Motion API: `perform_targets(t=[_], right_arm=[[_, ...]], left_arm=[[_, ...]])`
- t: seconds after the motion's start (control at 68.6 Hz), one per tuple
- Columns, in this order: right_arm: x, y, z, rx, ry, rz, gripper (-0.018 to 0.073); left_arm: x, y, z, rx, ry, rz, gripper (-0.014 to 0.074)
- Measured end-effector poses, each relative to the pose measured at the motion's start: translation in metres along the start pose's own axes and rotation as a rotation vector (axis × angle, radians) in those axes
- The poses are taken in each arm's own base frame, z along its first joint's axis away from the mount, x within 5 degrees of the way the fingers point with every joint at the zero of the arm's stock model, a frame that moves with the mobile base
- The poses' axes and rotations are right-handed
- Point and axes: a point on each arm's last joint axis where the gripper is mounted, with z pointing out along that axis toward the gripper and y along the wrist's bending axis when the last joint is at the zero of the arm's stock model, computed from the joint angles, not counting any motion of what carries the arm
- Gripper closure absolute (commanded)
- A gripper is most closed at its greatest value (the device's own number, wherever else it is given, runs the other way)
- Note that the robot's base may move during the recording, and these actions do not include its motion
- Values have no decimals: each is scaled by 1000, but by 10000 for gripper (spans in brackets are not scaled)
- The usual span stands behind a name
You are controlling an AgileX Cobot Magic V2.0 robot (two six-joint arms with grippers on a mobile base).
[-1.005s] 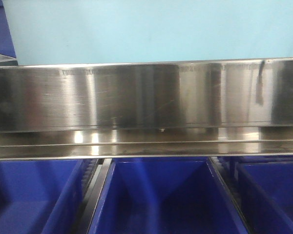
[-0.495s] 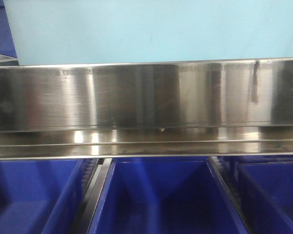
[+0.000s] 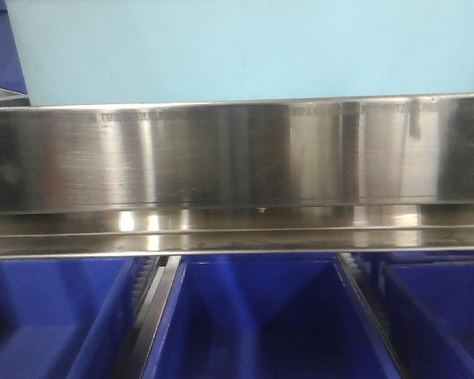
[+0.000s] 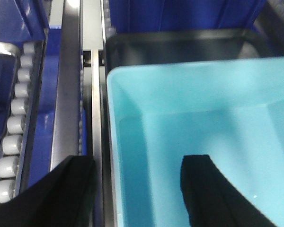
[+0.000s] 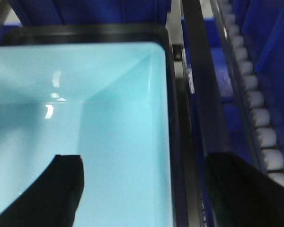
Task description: Move two blue bins to right shelf middle
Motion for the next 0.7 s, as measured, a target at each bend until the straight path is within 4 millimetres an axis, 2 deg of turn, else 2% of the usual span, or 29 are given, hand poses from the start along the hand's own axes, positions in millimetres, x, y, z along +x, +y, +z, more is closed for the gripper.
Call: perform_targets(t=[0.233,0.699], right_arm=[[-3,-5,-18,-10,-41,-47,146],[-9,-4,-14,-4,-91,-65,146]], left_arm=[[-3,3,-13,10,-31,-5,288],[-3,2,-9,2,-25,0,288]])
